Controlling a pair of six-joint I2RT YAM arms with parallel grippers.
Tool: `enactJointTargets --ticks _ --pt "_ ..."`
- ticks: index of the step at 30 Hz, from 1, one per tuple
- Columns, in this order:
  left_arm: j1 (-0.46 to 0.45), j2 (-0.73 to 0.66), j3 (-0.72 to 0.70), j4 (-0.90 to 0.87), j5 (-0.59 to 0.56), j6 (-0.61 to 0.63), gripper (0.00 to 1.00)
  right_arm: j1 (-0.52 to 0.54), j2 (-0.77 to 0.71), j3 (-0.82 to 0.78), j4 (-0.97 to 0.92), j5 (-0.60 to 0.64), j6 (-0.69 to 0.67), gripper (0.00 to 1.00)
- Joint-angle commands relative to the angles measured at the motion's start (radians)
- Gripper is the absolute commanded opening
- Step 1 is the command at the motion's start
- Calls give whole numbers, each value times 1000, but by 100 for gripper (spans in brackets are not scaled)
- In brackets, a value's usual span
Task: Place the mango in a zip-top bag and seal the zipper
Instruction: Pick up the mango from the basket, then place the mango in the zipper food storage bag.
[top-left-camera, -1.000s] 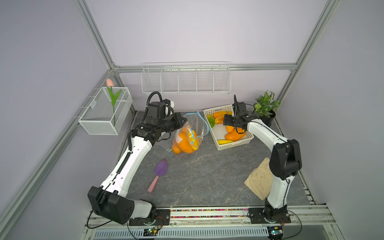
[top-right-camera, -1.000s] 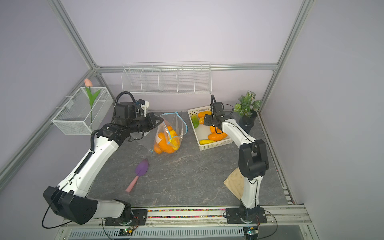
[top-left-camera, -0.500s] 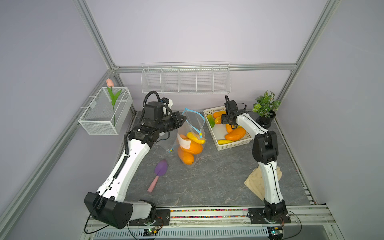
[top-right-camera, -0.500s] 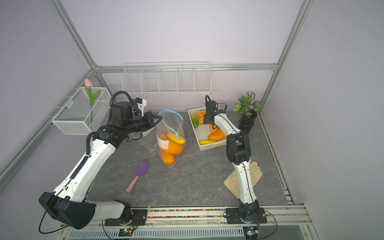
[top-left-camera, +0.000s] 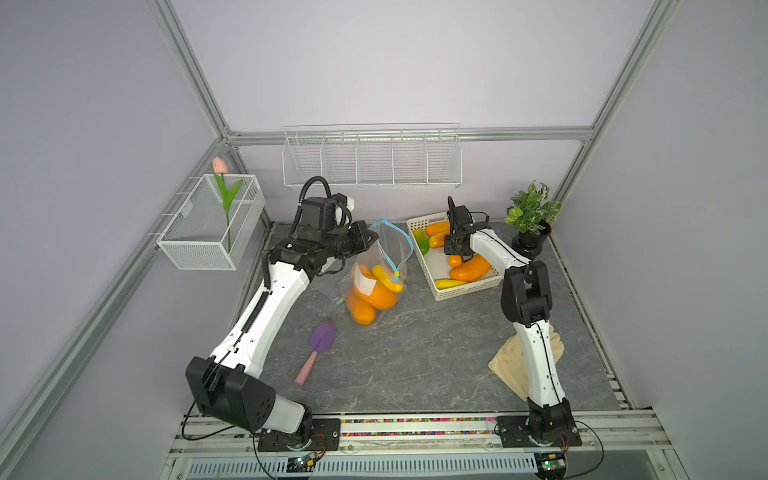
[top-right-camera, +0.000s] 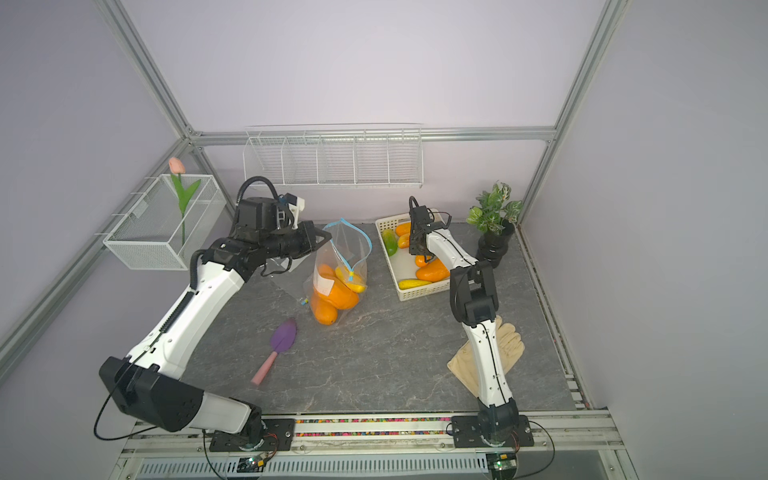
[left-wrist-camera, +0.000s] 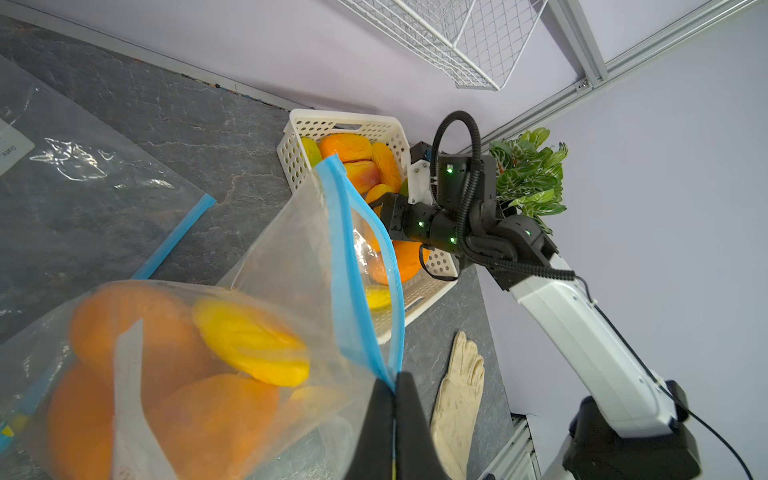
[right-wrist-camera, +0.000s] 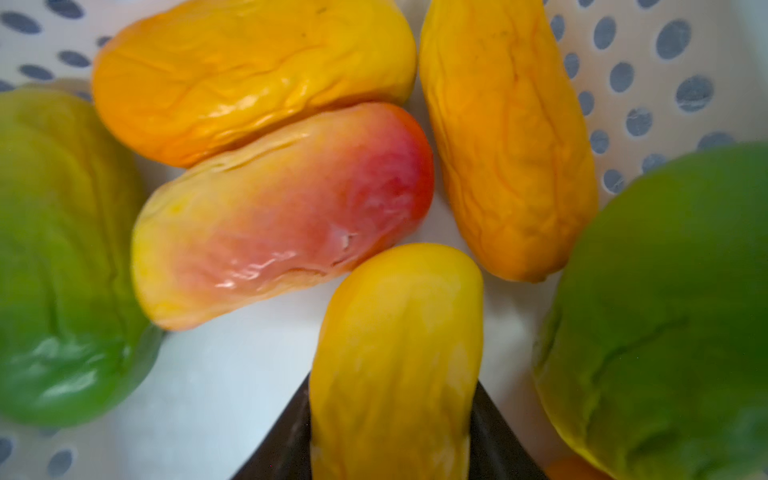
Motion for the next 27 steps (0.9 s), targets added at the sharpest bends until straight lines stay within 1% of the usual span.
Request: enactJointTargets --ticks 1,3,4,6,8,11,13,15,20,22,23,24,25,27 --pt "5 19 68 -68 12 73 0 3 -231 -112 121 -108 41 32" --pt "6 11 29 -34 28 59 0 14 -367 -241 239 -178 69 31" --pt "6 5 9 -15 34 51 0 23 -424 -297 288 -193 84 30" --pt "6 -2 -17 7 40 38 0 54 -558 -438 436 -240 108 30" --pt "6 -5 -24 11 42 34 0 103 -662 -560 592 -267 130 30" --pt "6 -16 -35 27 52 20 0 187 -751 -680 796 -296 153 31" --pt "6 -28 -46 27 51 15 0 234 -765 -705 877 -311 157 33" --pt "6 -45 -66 34 45 9 0 274 -746 -711 938 -308 152 34" --pt "6 -82 -116 52 38 -7 0 333 -630 -666 985 -345 148 39" --pt "5 -88 -125 51 35 -10 0 347 -602 -664 991 -353 144 43" --pt "5 -87 -126 48 34 -10 0 352 -599 -673 990 -355 151 48" --pt "6 -87 -129 48 33 -13 0 356 -604 -692 999 -356 154 59" --pt "5 -87 -132 50 36 -16 0 359 -610 -705 1007 -358 153 64" --pt "6 -84 -132 58 48 -23 0 359 -631 -733 1011 -358 146 66"
